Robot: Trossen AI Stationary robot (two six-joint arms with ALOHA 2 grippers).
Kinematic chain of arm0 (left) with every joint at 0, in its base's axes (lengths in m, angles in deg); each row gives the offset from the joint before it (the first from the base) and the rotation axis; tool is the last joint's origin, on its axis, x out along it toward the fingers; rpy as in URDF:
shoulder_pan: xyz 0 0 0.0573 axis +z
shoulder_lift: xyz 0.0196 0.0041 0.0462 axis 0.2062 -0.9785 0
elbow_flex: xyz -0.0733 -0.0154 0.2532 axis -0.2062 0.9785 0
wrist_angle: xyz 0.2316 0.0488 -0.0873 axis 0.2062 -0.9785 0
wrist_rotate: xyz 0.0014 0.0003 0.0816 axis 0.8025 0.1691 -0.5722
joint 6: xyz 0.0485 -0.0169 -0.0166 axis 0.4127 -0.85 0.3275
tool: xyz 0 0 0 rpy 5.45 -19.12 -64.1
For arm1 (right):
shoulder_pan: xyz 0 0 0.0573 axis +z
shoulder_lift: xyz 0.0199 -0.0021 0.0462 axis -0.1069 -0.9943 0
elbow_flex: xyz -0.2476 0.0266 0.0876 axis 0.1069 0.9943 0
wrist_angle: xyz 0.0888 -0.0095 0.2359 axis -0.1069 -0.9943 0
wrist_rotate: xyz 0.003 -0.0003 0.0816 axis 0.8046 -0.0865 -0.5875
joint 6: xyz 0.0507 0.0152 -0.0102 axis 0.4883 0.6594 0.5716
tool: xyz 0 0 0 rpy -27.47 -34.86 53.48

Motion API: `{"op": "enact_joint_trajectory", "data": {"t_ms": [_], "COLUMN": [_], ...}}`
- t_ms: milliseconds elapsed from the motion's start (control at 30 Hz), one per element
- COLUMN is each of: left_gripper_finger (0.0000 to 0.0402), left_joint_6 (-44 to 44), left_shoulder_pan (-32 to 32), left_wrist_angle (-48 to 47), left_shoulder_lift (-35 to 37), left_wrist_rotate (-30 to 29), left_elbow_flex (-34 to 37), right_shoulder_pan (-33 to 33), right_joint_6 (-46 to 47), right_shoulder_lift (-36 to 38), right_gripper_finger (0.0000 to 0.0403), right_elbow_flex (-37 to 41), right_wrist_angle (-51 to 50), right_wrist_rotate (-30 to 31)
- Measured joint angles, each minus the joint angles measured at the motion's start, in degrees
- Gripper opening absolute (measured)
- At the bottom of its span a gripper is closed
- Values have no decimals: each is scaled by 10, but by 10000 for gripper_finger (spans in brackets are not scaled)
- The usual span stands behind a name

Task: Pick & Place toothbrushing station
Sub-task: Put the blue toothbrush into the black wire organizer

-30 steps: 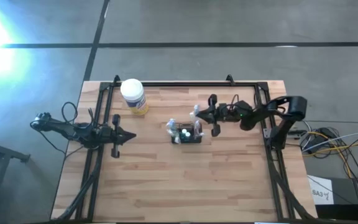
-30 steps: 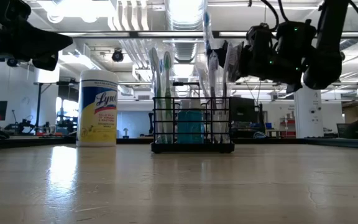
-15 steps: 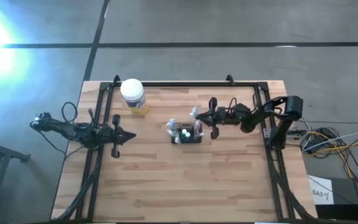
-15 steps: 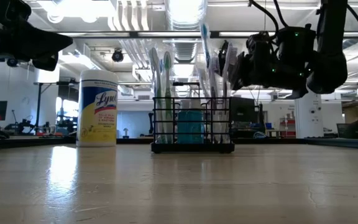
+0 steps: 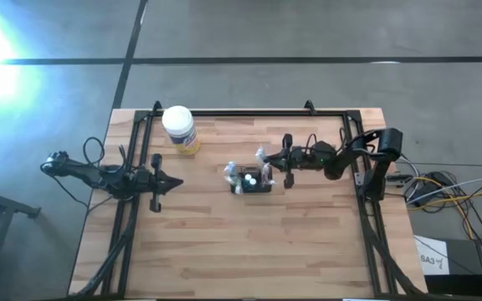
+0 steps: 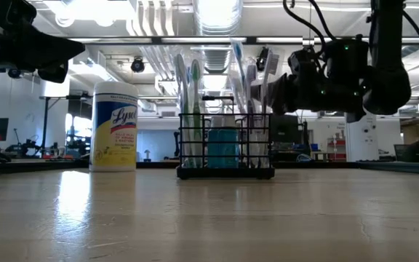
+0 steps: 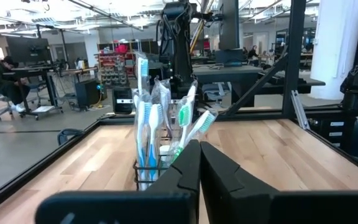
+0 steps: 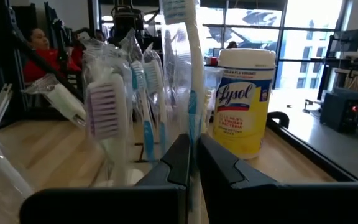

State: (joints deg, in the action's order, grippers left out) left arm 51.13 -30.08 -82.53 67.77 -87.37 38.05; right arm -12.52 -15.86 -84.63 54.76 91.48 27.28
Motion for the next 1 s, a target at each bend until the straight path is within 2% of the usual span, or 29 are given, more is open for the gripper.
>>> {"op": "enact_joint_trajectory", "data": {"t_ms": [267, 700, 1000], "left_gripper_finger": [16, 7, 18], "left_joint_6": [0, 0, 0], "left_shoulder_pan": [0, 0, 0], "left_wrist_angle": [4, 4, 3], "left_shoulder_lift": [0, 0, 0], "left_wrist_rotate": [-2, -2, -2], "left_elbow_flex": [0, 0, 0], "right_shoulder_pan": [0, 0, -1], "right_joint_6": [11, 36, 36], "right_shoulder_lift": [0, 7, 57], "right_gripper_finger": [22, 142, 170], "right_elbow_flex": [7, 0, 2], "right_wrist_angle": [-5, -15, -15], "right_wrist_rotate": [-1, -2, 2]}}
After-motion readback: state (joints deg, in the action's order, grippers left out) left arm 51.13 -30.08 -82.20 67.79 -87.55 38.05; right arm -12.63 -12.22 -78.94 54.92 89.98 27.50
